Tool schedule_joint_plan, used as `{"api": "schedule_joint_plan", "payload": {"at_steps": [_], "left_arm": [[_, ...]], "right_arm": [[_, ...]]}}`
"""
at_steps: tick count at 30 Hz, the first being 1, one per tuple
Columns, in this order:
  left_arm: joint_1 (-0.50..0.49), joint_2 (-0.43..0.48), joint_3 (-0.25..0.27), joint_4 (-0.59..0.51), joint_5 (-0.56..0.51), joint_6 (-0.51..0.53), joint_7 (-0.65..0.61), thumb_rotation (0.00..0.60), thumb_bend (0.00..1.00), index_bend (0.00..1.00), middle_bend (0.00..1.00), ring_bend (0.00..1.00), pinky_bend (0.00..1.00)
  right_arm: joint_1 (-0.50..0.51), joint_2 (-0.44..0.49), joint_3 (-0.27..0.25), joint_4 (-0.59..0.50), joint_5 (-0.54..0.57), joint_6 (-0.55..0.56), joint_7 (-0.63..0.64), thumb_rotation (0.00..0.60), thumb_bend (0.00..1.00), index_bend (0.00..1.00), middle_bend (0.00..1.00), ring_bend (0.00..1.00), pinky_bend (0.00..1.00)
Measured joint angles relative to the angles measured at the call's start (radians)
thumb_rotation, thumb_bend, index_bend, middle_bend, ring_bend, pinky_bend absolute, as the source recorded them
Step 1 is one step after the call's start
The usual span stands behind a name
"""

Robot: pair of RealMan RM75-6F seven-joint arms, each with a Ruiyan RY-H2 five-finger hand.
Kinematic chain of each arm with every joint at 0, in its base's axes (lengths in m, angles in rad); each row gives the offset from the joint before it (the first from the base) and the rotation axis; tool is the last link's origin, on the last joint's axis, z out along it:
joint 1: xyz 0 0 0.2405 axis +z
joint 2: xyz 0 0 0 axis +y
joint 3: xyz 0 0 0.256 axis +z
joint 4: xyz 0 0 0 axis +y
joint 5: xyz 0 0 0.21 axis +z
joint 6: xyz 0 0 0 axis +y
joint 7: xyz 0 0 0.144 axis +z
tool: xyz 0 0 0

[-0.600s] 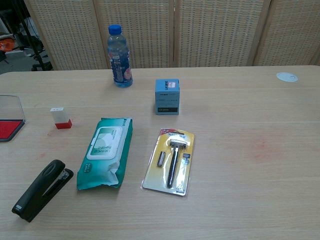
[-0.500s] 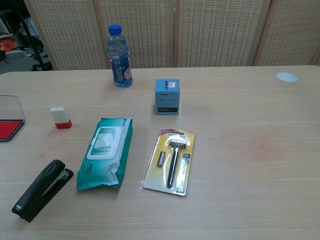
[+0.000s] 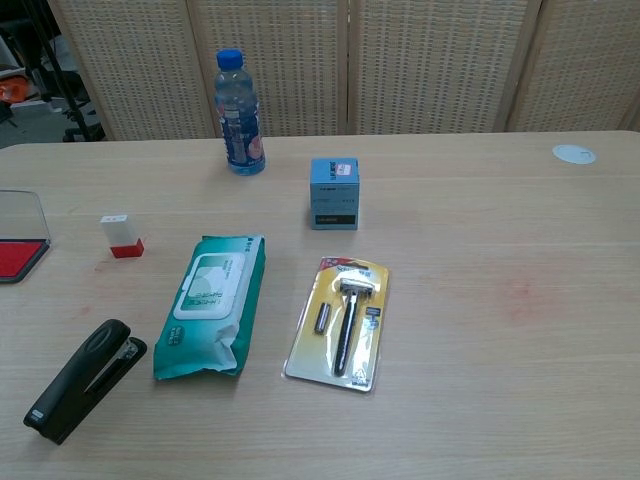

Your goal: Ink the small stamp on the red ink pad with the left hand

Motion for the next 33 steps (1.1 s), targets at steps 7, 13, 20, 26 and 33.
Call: {"api": "schedule_joint_plan", "payload": {"at_steps": [7,13,20,26,33], "left_arm": [[-0.054,-0.033,-0.043,-0.049,-0.093,-0.106,0.002,0.600,0.20,0.15,1.00,1.00,1.00],[-0.169,-0.025,-0.106,-0.094,-0.281,-0.301,0.090,0.600,0.23,0.27,1.00,1.00,1.00],[-0.335,-0.065,-0.176,-0.075,-0.564,-0.478,0.207,0.600,0.24,0.41,1.00,1.00,1.00],[-0.464,-0.165,-0.195,0.018,-0.751,-0.529,0.332,0.600,0.23,0.44,1.00,1.00,1.00],[-0.546,-0.259,-0.188,0.152,-0.838,-0.546,0.394,0.600,0.22,0.48,1.00,1.00,1.00]], "right_arm": [[0.002,0.006,-0.003,0.005,-0.006,-0.009,0.018,0.600,0.00,0.00,0.00,0.00,0.00],[0.003,0.006,-0.006,0.003,-0.012,-0.008,0.017,0.600,0.00,0.00,0.00,0.00,0.00],[0.014,0.004,-0.005,0.009,0.005,-0.039,0.014,0.600,0.00,0.00,0.00,0.00,0.00],[0.019,0.007,0.003,0.015,0.031,-0.055,0.033,0.600,0.00,0.00,0.00,0.00,0.00],[0.026,0.012,0.011,0.028,0.057,-0.079,0.063,0.600,0.00,0.00,0.00,0.00,0.00]]}}
